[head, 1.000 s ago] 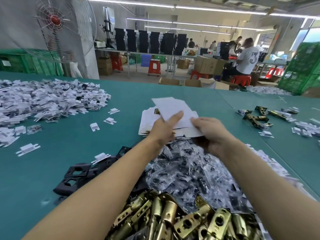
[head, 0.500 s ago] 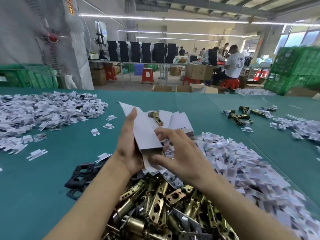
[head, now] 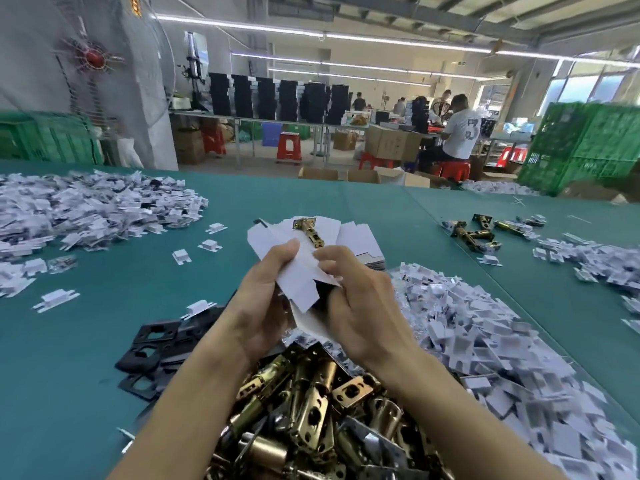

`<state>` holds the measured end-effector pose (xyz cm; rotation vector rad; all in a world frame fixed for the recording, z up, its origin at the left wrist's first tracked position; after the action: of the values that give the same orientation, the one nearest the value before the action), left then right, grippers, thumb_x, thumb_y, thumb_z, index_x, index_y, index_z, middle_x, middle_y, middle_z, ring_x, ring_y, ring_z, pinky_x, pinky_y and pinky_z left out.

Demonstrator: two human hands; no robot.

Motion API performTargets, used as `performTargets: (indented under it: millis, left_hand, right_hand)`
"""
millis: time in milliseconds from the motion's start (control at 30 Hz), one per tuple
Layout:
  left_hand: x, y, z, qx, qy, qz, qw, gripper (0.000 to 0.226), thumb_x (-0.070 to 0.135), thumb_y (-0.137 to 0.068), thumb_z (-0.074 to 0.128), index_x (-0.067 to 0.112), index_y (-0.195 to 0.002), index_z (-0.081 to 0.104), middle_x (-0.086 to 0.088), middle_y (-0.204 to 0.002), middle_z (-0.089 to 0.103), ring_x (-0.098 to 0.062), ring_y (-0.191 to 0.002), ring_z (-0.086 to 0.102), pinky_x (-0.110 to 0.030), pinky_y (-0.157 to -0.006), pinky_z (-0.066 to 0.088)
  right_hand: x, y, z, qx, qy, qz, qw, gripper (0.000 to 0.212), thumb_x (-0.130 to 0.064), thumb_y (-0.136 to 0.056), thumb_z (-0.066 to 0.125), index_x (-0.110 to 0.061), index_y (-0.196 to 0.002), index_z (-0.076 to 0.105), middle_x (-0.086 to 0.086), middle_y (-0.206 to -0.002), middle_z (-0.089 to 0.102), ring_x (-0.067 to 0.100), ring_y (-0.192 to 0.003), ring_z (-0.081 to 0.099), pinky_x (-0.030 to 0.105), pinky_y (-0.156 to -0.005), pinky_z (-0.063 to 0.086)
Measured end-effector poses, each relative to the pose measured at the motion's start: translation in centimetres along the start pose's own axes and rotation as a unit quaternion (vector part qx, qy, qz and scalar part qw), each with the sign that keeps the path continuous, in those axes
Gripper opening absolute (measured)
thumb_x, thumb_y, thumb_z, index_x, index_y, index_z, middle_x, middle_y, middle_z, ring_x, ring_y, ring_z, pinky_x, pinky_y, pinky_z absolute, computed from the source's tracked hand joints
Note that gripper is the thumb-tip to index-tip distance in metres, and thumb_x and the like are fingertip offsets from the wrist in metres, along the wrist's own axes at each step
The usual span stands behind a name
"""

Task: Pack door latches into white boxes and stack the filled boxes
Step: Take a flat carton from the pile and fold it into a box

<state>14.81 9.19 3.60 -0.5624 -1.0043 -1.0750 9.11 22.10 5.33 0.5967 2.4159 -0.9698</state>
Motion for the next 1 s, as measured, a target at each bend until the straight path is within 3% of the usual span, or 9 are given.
performTargets:
  millis: [133, 167, 300, 400, 567, 667, 767, 900, 1000]
  left_hand:
    - [1.0, 0.4, -1.3, 0.059, -0.048, 0.072, 0.995, 0.072, 0.047, -0.067, 0.078, 0.006, -0.124, 0.06, -0.03, -0.106, 0.064, -0.044, -0.095, 0.068, -0.049, -0.081, 0.057]
    - [1.4, 0.4, -1.6, 0.086, -0.07, 0.105, 0.988, 0.077, 0.047, -0.059, 0.081, 0.01, -0.123, 0.058, -0.022, -0.098, 0.063, -0.036, -0.087, 0.069, -0.044, -0.074, 0.057]
    - [1.9, 0.3, -1.9, 0.16, -0.285, 0.23, 0.917, 0.085, 0.038, -0.056, 0.095, 0.024, -0.124, 0.046, 0.008, -0.111, 0.059, -0.01, -0.098, 0.062, -0.029, -0.077, 0.051]
    - [1.2, 0.5, -1.2, 0.151, -0.441, 0.272, 0.842, 0.087, 0.062, -0.056, 0.081, 0.033, -0.125, 0.037, 0.012, -0.111, 0.057, -0.003, -0.096, 0.059, -0.025, -0.073, 0.051]
    - [0.7, 0.6, -1.1, 0.102, -0.466, 0.291, 0.829, 0.108, 0.052, -0.06, 0.085, 0.057, -0.144, 0.018, 0.011, -0.138, 0.053, -0.01, -0.116, 0.054, -0.028, -0.089, 0.047]
    - [0.9, 0.8, -0.9, 0.087, -0.467, 0.323, 0.818, 0.093, 0.054, -0.057, 0.078, 0.059, -0.136, 0.028, 0.03, -0.125, 0.051, -0.008, -0.11, 0.057, -0.019, -0.079, 0.044]
    - [0.9, 1.0, -0.8, 0.09, -0.512, 0.342, 0.782, 0.077, 0.052, -0.06, 0.075, 0.055, -0.126, 0.034, 0.018, -0.112, 0.056, -0.014, -0.092, 0.06, -0.033, -0.072, 0.05]
    - [0.8, 1.1, -0.8, 0.092, -0.578, 0.337, 0.737, 0.07, 0.053, -0.061, 0.068, 0.052, -0.123, 0.037, 0.015, -0.107, 0.054, -0.02, -0.084, 0.06, -0.037, -0.069, 0.052]
    - [0.7, 1.1, -0.8, 0.091, -0.595, 0.335, 0.725, 0.075, 0.044, -0.063, 0.081, 0.052, -0.122, 0.036, 0.019, -0.111, 0.054, -0.021, -0.083, 0.061, -0.036, -0.065, 0.051]
  right_hand:
    - [-0.1, 0.1, 0.3, -0.136, -0.043, 0.051, 0.988, 0.042, -0.012, -0.094, 0.053, -0.033, -0.13, 0.055, -0.008, -0.119, 0.068, 0.004, -0.107, 0.063, 0.036, -0.094, 0.054]
    - [-0.2, 0.1, 0.2, -0.145, -0.047, 0.048, 0.987, 0.044, -0.009, -0.094, 0.053, -0.031, -0.132, 0.056, -0.011, -0.122, 0.066, 0.002, -0.108, 0.061, 0.033, -0.097, 0.053]
    - [-0.9, -0.2, -0.7, 0.022, -0.146, 0.034, 0.988, 0.047, -0.007, -0.098, 0.051, -0.036, -0.135, 0.053, -0.023, -0.118, 0.059, -0.005, -0.102, 0.061, 0.024, -0.089, 0.056]
    - [-1.6, -0.4, -0.6, 0.06, -0.181, -0.008, 0.982, 0.05, -0.021, -0.098, 0.058, -0.049, -0.137, 0.044, -0.031, -0.12, 0.055, -0.006, -0.105, 0.061, 0.022, -0.084, 0.058]
    - [-1.0, 0.3, 0.2, 0.153, -0.106, -0.005, 0.983, 0.052, -0.016, -0.094, 0.066, -0.029, -0.142, 0.05, -0.01, -0.114, 0.067, 0.002, -0.104, 0.065, 0.034, -0.085, 0.059]
    - [-1.0, 0.7, 0.8, 0.147, -0.101, -0.011, 0.984, 0.049, -0.015, -0.095, 0.063, -0.031, -0.141, 0.052, -0.012, -0.096, 0.064, 0.005, -0.094, 0.065, 0.031, -0.082, 0.057]
    - [-0.6, 0.6, 1.2, 0.094, -0.104, 0.045, 0.989, 0.028, -0.022, -0.097, 0.059, -0.03, -0.122, 0.068, -0.007, -0.092, 0.062, -0.001, -0.089, 0.057, 0.021, -0.077, 0.044]
    - [-0.3, 0.7, 0.9, 0.047, -0.144, 0.065, 0.986, 0.021, -0.02, -0.099, 0.055, -0.033, -0.106, 0.071, -0.005, -0.103, 0.065, -0.002, -0.097, 0.057, 0.019, -0.083, 0.044]
    - [-0.6, 1.1, 0.2, 0.097, -0.167, 0.02, 0.981, 0.032, -0.015, -0.097, 0.06, -0.043, -0.113, 0.062, -0.014, -0.115, 0.06, -0.001, -0.11, 0.058, 0.019, -0.086, 0.051]
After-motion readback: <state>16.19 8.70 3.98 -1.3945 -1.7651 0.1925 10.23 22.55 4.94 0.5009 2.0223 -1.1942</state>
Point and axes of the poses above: each hand's wrist, its own y-axis away from the middle knuckle, its own z-axis out of the palm, x = y × z, the point moved 2 cm from there along -y, towards the middle knuckle
